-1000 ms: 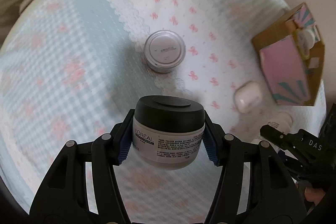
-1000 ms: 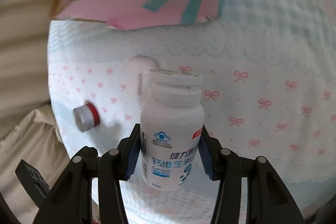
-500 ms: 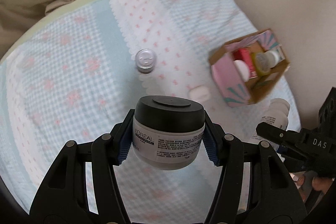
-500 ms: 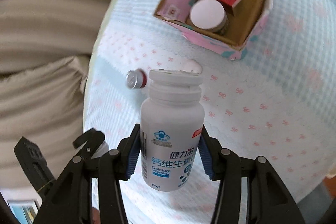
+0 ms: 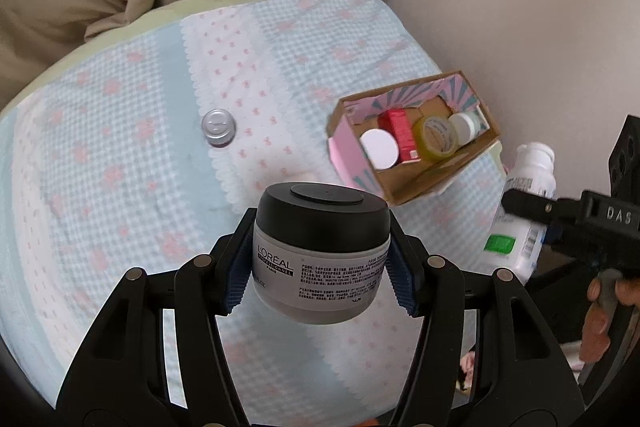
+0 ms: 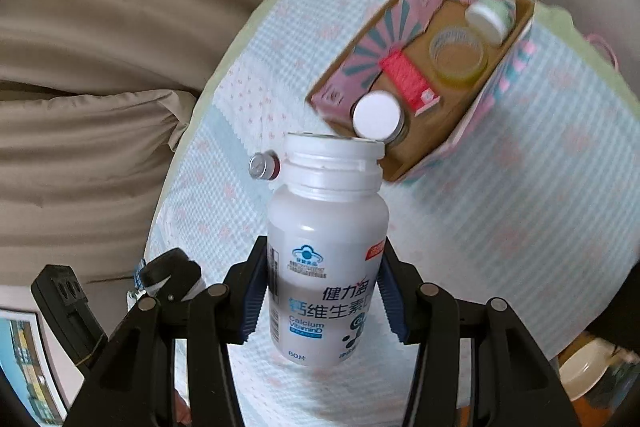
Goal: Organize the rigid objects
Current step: 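Lift the L'Oreal jar and white bottle and carry both over the cardboard box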
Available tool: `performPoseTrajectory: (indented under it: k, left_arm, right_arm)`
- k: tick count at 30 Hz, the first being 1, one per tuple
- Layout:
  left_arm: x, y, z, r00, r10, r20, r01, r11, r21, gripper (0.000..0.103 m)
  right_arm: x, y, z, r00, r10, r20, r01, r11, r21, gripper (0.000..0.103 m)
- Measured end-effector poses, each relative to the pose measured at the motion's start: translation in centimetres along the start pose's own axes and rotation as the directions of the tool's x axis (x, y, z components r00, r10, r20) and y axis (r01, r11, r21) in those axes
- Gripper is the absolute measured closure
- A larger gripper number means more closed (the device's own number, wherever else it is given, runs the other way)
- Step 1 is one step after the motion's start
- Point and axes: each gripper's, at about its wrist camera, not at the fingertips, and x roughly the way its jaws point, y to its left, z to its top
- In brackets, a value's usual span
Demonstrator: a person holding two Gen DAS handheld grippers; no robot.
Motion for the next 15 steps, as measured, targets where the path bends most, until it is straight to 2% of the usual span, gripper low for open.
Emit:
performPoseTrajectory:
  k: [4, 9, 15]
  left_arm:
    - [0.7, -3.2, 0.2, 1.000, 0.006, 0.012, -0.005, 0.997, -0.077, 0.048]
    - [3.2, -6.9, 0.7, 1.000, 0.020, 0.001, -0.020, 0.995, -0.094, 0.048]
    - [7.0, -10.4, 1.9, 1.000, 0.022, -0.023, -0.025, 0.989, -0.144, 0.048]
  right_arm:
    - [-1.6, -1.4, 2.8, 1.000, 0.010, -0.016, -0.011, 0.999, -0.048, 0.056]
    - [-2.9, -3.6, 7.3, 0.999, 0.009, -0.034, -0.012, 0.994, -0.105, 0.056]
    - [-2.3, -6.4, 12.6, 0.998, -0.027, -0.060, 0.017, 0.987, -0.159, 0.056]
